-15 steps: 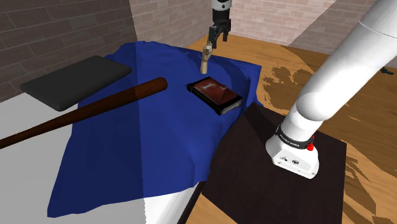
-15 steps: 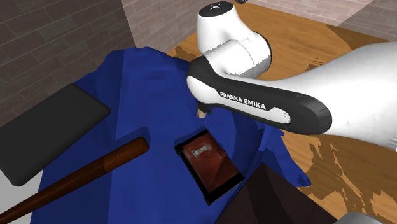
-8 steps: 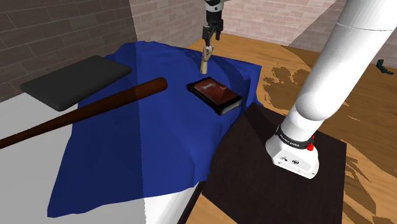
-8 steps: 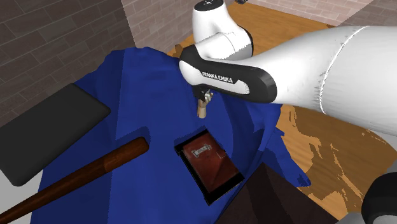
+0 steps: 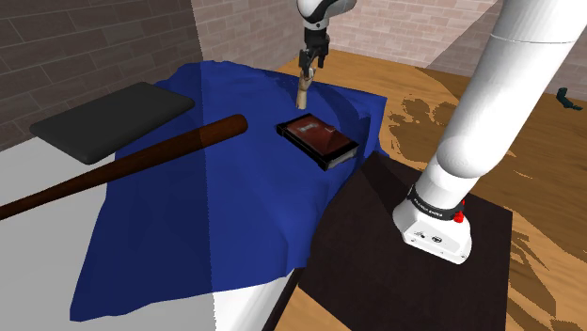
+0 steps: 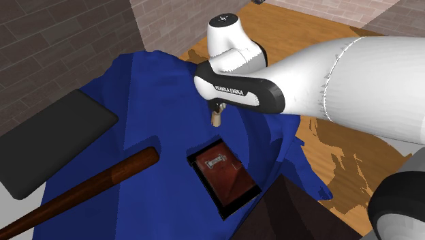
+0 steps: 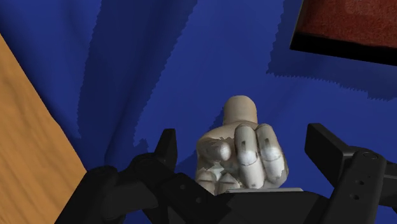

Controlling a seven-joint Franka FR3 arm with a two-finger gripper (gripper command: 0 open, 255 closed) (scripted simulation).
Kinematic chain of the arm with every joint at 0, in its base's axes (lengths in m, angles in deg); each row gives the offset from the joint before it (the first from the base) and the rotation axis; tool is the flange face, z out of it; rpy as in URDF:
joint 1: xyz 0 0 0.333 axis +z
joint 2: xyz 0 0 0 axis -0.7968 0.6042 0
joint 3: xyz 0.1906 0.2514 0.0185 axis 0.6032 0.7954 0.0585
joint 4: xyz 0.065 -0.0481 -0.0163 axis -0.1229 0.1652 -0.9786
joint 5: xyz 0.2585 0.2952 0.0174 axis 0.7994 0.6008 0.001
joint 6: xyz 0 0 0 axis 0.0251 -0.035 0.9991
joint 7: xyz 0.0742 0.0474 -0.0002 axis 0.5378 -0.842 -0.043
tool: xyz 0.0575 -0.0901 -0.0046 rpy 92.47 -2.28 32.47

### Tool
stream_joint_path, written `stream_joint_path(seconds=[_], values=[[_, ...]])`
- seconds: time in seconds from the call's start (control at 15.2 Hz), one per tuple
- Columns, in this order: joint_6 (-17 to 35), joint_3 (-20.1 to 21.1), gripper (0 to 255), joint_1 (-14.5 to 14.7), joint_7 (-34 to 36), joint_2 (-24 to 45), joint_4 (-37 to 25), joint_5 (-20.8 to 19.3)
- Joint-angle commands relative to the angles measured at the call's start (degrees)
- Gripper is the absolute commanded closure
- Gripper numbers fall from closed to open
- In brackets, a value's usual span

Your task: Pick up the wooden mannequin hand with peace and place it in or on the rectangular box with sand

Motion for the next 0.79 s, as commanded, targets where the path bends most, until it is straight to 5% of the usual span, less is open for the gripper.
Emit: stream_joint_path(seconds=[0.0,0.33,0.4,0.73], values=[[0.3,0.0,0,0.0,0.0,0.1,0.2,0.0],[0.3,0.0,0,0.0,0.0,0.1,0.2,0.0],[0.3,0.0,255,0.0,0.0,0.1,0.2,0.0],[0.3,0.0,255,0.0,0.0,0.1,0.2,0.0]])
